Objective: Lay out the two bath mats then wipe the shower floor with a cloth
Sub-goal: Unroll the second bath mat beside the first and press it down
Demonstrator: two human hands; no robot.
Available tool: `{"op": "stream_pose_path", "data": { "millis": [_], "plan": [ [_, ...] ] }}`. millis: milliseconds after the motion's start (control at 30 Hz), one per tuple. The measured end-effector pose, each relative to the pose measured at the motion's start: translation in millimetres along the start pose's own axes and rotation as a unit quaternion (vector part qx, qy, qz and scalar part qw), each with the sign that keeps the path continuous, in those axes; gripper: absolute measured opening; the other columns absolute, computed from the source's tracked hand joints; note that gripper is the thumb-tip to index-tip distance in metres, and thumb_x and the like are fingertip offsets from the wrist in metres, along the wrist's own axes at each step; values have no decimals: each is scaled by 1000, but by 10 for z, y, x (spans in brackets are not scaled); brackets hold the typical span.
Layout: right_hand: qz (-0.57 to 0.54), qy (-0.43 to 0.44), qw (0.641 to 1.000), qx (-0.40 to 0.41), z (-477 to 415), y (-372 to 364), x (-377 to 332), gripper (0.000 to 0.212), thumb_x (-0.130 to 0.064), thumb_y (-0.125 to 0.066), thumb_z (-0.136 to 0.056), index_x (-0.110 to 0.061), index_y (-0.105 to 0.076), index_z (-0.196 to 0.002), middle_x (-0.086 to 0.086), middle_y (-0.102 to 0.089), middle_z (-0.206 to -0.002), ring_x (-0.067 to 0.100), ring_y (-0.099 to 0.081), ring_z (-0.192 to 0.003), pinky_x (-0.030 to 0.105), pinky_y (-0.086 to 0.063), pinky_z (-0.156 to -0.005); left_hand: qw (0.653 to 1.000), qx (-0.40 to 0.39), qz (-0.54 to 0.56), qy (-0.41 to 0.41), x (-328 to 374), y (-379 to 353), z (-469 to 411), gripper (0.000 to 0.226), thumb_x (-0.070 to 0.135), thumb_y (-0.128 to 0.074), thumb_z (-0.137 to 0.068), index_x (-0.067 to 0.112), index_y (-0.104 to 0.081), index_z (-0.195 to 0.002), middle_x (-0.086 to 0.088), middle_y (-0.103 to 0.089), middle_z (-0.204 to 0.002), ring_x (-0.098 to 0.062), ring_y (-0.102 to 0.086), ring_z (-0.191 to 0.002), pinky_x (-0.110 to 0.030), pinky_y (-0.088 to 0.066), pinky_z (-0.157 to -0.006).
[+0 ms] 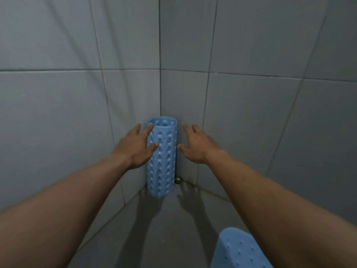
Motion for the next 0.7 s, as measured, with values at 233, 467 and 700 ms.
{"op": "stream_pose_path", "data": {
  "millis": [233,467,700],
  "plan": [
    [-78,35,996,-1,-763,-166,37,87,-36,-59,-93,-27,-2,-158,10,-13,-164,33,-27,-147,54,-34,-113,999,-26,22,-11,12,-177,-738,78,29,-55,-96,29,-9,-160,-15,-36,-158,-34,-38,-142,-46,-35,-115],
    [-202,-9,979,-17,-1328,-320,118,65,-49,-33,-104,-31,-5,-160,13,-3,-167,32,-16,-152,43,-19,-119,994,-34,77,66,-72,-333,-1252,57,38,-26,-108,32,-5,-160,-19,-36,-157,-37,-35,-144,-40,-28,-118],
    [-367,-53,929,-21,-1504,-679,150,53,-47,-29,-106,-13,-48,-142,8,-50,-146,26,-49,-130,38,-38,-109,950,18,250,186,-226,-619,-1400,49,44,-38,-105,20,-41,-147,-15,-50,-146,-36,-52,-127,-47,-45,-106]
  ]
}}
Point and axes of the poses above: each hand's wrist, its own z-axis away from the middle knuckle, its own y-axis out of the back of the hand, x = y × z, the point moved 5 cm from there along -z, towards the middle knuckle
